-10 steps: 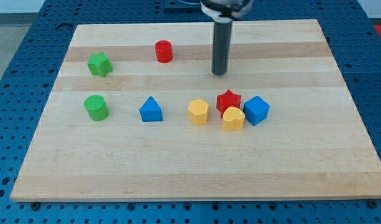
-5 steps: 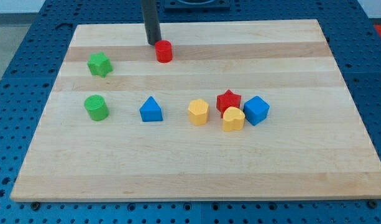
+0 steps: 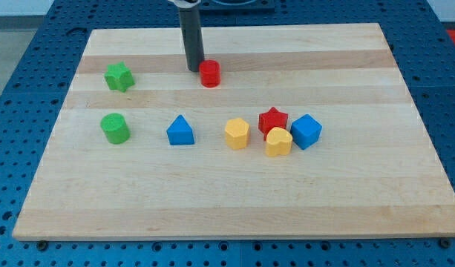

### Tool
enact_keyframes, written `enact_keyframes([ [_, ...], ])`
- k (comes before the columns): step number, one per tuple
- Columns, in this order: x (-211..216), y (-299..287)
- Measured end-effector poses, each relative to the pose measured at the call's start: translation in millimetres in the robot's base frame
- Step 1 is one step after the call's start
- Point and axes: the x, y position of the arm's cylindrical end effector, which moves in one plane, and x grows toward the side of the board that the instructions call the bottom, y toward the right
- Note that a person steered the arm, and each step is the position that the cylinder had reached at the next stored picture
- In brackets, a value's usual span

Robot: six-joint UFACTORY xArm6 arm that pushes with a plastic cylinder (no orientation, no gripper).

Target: Push the red circle closer to yellow hexagon

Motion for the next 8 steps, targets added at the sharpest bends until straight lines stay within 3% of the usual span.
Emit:
enact_keyframes([
  [4, 101.2, 49.1],
  [5, 109.7, 46.1],
  [7, 75.8, 19.5],
  [8, 25.2, 24.8],
])
